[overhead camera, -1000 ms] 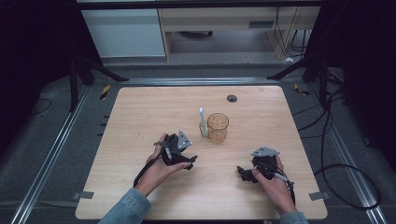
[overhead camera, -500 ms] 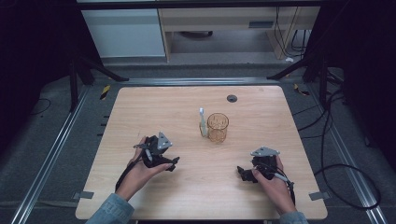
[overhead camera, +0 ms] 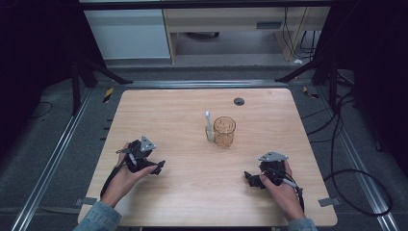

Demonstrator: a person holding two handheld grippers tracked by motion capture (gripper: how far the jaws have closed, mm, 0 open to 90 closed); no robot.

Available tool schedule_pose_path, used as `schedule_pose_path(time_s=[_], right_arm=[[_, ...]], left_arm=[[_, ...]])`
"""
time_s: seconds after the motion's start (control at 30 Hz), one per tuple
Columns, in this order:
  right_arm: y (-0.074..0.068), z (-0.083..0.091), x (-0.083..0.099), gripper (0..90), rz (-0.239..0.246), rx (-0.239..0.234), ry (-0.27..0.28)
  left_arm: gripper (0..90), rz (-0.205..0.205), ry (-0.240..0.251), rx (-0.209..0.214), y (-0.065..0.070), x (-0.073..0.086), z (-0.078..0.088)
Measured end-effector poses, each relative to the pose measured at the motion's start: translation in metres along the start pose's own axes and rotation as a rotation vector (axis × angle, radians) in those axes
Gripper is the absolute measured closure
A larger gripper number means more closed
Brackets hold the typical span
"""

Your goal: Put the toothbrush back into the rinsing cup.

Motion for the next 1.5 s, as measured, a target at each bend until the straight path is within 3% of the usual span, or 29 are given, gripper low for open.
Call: schedule_pose_path(time_s=[0.23, 0.43, 0.73, 1.03, 1.17, 1.27, 1.5], right_arm=[[0.000, 0.000, 0.000, 0.4, 0.000, 0.000, 0.000], [0.000, 0.000, 0.000, 0.4, 0.000, 0.000, 0.000], [0.000, 0.000, 0.000, 0.4, 0.000, 0.000, 0.000], [0.000, 0.000, 0.000, 0.4, 0.000, 0.000, 0.000], [0.000, 0.000, 0.000, 0.4, 0.000, 0.000, 0.000], [0.000, 0.000, 0.000, 0.3, 0.000, 0.000, 0.000], [0.000, 0.000, 0.000, 0.4, 0.000, 0.000, 0.000]], left_arm=[[5.0, 0.037, -0.049, -0.015, -0.019, 0.019, -0.004], [4.7, 0.086, -0.084, -0.031, -0.045, 0.033, -0.012], [4.7, 0.139, -0.075, -0.060, -0.064, 0.041, -0.023], [3.1, 0.188, -0.022, -0.050, -0.073, 0.042, -0.037], [1.5, 0.242, 0.030, -0.003, -0.076, 0.047, -0.042], [0.0, 0.237, 0.065, -0.003, -0.077, 0.051, -0.044], [0.0, 0.242, 0.066, -0.005, -0.077, 0.051, -0.044]])
Point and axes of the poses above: each handheld gripper's, and its own axes: z roughly backward along the jaws, x roughly out of its underside, y roughly to its right, the point moved 3 cm from there along -z, roughly forward along the jaws, and after that the axes turned 7 degrees about -z, right-handed, at the moved point
